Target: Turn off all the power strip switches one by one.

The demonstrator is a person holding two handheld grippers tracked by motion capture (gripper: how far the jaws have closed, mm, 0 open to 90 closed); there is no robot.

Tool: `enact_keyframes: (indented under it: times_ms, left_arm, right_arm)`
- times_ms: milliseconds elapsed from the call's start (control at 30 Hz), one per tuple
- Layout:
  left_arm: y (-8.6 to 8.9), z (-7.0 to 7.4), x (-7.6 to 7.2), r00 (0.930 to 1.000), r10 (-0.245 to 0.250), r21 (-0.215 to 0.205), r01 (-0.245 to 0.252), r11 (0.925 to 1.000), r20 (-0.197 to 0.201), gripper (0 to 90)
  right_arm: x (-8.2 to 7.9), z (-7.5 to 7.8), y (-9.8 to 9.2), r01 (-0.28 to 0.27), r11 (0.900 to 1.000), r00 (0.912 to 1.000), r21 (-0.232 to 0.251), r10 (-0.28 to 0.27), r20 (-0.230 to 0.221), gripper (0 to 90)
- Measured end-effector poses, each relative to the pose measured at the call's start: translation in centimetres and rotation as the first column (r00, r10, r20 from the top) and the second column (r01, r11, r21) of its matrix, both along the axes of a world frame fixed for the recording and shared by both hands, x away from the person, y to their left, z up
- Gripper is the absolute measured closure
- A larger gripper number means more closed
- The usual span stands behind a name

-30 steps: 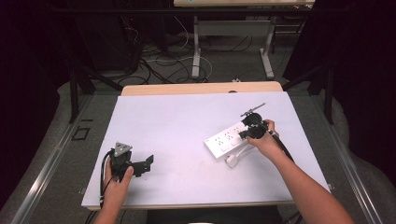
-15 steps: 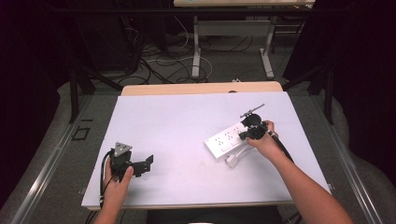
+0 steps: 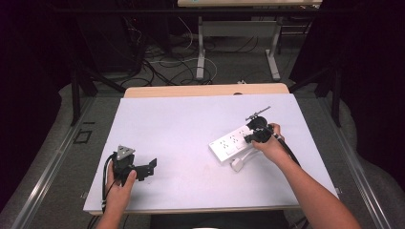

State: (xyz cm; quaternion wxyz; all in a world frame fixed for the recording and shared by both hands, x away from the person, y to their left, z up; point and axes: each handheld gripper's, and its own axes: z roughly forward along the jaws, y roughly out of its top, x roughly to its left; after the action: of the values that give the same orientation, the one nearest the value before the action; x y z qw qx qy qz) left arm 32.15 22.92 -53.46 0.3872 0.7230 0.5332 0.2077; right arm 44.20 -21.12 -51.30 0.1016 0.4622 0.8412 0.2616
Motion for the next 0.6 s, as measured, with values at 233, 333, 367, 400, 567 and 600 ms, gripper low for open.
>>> enact_keyframes:
  times_ms: [233,333,367,400,567,600]
  left_arm:
    - [-0.03,0.00,0.00,1.0000,0.000,0.000,0.000,1.0000,0.003,0.4]
    - [-0.02,0.01,0.00,1.0000,0.000,0.000,0.000,1.0000,0.005,0.4]
    - [-0.02,0.01,-0.02,1.0000,0.001,-0.001,-0.001,1.0000,0.002,0.4]
    - [-0.01,0.01,-0.02,1.0000,0.000,0.000,0.000,1.0000,0.002,0.4]
    - [-0.01,0.01,-0.01,1.0000,0.001,-0.001,-0.001,1.0000,0.002,0.4]
    - [0.00,0.02,-0.02,1.0000,0.001,0.000,-0.001,1.0000,0.002,0.4]
  right_arm:
    - [-0.08,-0.25,0.28,0.004,1.000,0.9999,-0.016,-0.004,-0.011,90.0]
    - [-0.12,-0.26,0.31,0.005,1.000,1.0000,-0.016,-0.005,-0.001,90.0]
    - [-0.12,-0.27,0.30,0.007,1.000,1.0000,-0.015,-0.007,0.000,90.0]
    - [-0.13,-0.28,0.30,0.008,1.000,1.0000,-0.014,-0.008,0.001,90.0]
    - [-0.12,-0.27,0.26,0.005,1.000,1.0000,-0.009,-0.005,-0.003,90.0]
    - [-0.11,-0.27,0.26,0.004,1.000,1.0000,-0.009,-0.004,-0.003,90.0]
